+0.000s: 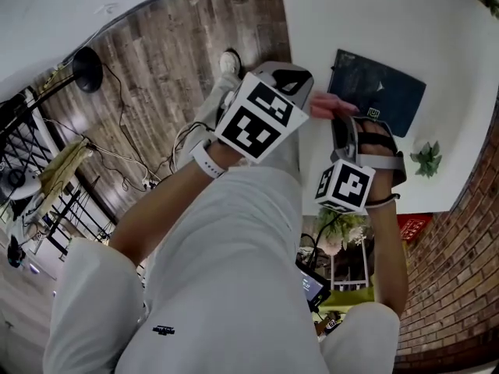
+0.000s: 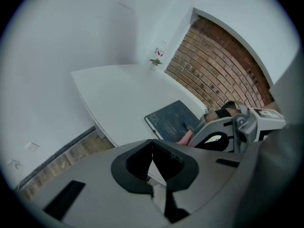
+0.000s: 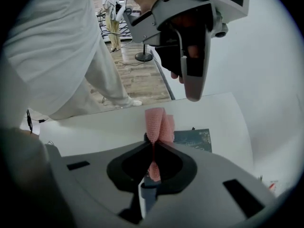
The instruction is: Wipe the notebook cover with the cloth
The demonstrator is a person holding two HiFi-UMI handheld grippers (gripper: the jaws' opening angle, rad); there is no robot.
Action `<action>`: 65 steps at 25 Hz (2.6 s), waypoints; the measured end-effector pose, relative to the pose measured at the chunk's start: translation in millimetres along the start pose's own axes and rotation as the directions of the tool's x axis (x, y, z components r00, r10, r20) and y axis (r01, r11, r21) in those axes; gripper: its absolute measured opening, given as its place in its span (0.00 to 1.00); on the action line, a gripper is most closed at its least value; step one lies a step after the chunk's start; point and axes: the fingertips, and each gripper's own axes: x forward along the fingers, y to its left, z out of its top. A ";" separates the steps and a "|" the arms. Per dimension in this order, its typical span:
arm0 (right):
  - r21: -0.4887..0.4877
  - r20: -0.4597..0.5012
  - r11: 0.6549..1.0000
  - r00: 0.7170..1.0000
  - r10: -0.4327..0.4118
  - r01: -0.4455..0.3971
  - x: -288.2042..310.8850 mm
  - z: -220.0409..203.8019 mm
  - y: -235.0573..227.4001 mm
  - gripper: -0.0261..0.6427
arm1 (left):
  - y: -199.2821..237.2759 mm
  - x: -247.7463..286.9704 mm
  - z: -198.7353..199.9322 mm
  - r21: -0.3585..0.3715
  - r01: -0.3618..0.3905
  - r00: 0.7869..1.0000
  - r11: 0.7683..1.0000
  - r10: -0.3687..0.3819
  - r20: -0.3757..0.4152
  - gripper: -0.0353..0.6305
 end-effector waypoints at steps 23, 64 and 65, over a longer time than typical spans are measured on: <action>0.559 0.099 0.817 0.967 -0.235 0.141 -116.6 41.8 -20.9 0.08 | -33.8 -99.9 36.8 0.169 0.049 0.993 0.984 -0.065 0.094 0.08; 0.921 -0.357 -0.276 0.311 -0.881 0.275 -369.8 24.8 -19.4 0.08 | -61.4 -337.6 145.9 0.385 0.001 0.717 0.923 -0.269 0.643 0.08; 0.922 -0.359 -0.281 0.312 -0.880 0.267 -368.7 25.9 -17.9 0.08 | -60.8 -336.8 144.1 0.385 0.001 0.721 0.923 -0.267 0.640 0.08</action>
